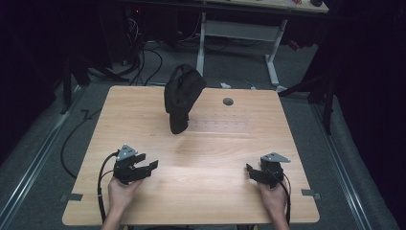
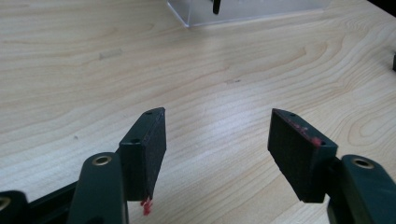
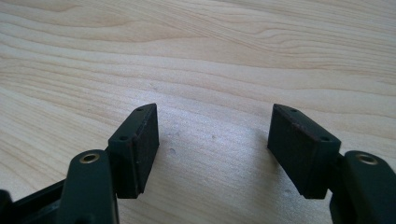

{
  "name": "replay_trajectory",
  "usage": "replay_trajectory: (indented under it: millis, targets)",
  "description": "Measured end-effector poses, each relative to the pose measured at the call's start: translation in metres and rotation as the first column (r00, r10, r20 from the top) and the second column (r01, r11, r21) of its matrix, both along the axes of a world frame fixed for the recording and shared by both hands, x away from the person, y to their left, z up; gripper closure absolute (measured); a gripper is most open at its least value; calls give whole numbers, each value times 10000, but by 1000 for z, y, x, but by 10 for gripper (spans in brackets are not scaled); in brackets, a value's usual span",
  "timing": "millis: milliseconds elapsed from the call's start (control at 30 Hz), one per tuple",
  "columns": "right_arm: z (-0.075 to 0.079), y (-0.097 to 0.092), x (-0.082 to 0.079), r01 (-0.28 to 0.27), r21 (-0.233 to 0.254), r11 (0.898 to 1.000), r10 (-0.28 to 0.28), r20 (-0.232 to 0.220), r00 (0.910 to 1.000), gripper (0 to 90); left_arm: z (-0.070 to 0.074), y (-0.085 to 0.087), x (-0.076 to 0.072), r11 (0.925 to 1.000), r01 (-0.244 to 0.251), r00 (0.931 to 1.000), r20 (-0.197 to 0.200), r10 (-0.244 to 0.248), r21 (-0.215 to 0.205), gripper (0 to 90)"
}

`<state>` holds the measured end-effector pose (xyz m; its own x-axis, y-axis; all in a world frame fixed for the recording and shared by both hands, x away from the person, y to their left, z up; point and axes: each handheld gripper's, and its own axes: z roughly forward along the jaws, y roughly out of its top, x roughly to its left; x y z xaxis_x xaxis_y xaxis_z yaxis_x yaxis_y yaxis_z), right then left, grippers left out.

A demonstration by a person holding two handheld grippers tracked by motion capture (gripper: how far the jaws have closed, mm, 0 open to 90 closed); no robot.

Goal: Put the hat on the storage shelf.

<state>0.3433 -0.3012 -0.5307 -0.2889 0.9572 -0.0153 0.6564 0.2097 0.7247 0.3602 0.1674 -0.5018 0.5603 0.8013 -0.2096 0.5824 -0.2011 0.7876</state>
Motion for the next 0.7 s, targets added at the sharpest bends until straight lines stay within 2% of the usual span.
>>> replay_trajectory:
  millis: [167,333,467,567,700]
  targets:
    - [0,0,0,-9,-5,10000,9,3,10000,338,-9,-5,-1,9995,-17,10000,-86,20,304,365]
    - [0,0,0,-50,-14,10000,50,19,10000,339,-17,-15,-2,9962,284,9996,-81,-278,819,362]
    - [0,0,0,-41,-25,10000,41,10,10000,339,-23,-22,-2,9935,404,9992,12,-407,1062,358]
    - [0,0,0,-42,-16,10000,42,21,10000,339,-27,-27,-2,9911,304,9993,170,-329,1294,344]
    - [0,0,0,-35,-11,10000,35,18,10000,339,-31,-30,-1,9899,176,9995,235,-211,1405,333]
